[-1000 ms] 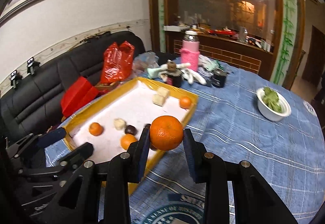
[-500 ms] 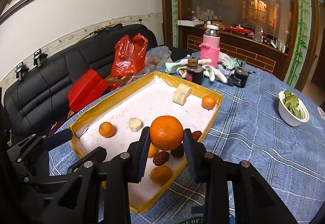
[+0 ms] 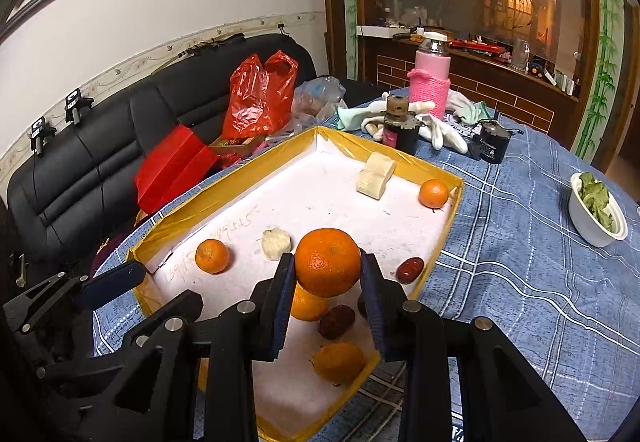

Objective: Organize fruits
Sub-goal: 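Carry the tangerine in the right tool over the yellow tray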

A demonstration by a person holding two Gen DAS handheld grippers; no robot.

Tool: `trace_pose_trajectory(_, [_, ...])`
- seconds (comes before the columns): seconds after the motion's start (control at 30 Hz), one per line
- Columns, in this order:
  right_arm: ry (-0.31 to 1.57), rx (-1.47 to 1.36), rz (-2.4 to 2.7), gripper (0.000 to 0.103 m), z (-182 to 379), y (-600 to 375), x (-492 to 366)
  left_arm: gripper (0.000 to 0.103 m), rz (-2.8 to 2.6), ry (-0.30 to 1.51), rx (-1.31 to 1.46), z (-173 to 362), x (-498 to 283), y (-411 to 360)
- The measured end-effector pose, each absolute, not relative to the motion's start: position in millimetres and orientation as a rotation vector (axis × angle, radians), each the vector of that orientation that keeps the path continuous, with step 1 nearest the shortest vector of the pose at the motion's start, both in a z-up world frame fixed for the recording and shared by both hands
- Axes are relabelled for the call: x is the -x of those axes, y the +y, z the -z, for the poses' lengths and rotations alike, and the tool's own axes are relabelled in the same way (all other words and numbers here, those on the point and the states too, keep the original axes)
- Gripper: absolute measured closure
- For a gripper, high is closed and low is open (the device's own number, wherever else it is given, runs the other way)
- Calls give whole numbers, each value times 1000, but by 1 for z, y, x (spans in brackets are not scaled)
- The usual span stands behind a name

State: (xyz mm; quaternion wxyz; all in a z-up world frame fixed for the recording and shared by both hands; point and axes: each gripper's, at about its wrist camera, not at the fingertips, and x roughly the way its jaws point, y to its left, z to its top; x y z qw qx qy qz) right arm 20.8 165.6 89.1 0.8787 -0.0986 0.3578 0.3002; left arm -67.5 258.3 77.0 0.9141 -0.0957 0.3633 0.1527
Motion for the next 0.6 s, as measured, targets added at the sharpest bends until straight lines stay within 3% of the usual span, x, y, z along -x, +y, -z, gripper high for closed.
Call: trace_pose_trajectory(0.6, [776, 239, -616, 70, -83, 183, -30, 48, -366, 740, 220, -83, 53, 284])
